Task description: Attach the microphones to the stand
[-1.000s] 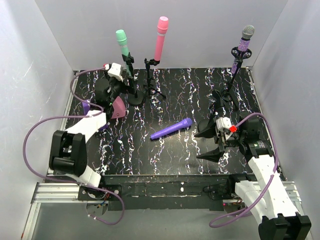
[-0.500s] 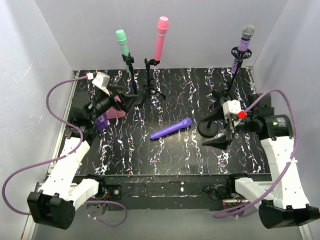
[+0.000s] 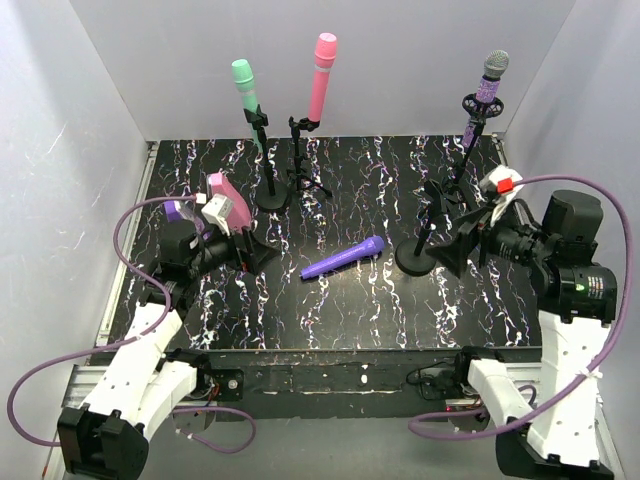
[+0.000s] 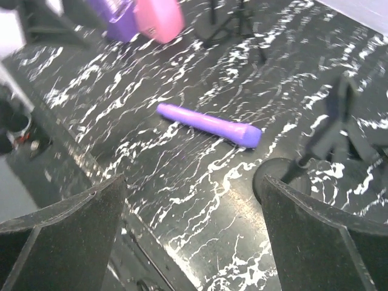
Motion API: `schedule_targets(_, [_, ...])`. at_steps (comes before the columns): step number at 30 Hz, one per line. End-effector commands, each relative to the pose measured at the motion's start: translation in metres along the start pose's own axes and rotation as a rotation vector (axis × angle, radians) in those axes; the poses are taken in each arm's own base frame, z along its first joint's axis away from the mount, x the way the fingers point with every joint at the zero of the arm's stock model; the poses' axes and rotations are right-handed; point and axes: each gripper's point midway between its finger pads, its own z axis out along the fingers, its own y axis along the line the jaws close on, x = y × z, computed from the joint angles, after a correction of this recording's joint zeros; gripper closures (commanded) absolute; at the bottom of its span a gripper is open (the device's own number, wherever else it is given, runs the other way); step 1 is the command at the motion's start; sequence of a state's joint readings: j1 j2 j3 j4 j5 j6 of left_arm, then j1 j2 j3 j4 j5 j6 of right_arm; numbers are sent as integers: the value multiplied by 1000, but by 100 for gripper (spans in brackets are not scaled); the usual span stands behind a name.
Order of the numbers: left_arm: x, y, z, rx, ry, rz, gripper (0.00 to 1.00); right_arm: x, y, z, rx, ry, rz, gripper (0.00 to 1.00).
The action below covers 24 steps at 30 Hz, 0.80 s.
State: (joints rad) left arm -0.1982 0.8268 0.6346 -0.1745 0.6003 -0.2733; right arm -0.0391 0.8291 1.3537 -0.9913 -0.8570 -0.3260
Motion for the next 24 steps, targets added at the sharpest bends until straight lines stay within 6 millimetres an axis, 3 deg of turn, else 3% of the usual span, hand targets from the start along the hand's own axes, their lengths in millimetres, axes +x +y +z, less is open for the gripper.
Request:
schedule_targets(1, [-14, -8, 0, 33, -51, -3, 2, -8, -31, -5, 148, -81, 165, 2])
schedule_targets(4, [-6, -8, 15, 72, 0, -113, 2, -1, -52, -10, 233, -150, 247, 3])
schedule_targets(7, [5, -21, 48, 122, 128, -180, 2, 8, -62, -11, 238, -205, 348, 4])
schedule_targets(16, [59, -47, 134, -18, 492, 154, 2, 40, -70, -8, 165, -192, 363, 5])
schedule_targets(21, [101, -32, 182, -96, 643, 315, 2, 44, -66, -5, 127, -204, 359, 5])
schedule_targets(24, [113, -28, 202, -125, 697, 390, 5, 46, -64, -5, 118, -205, 359, 5])
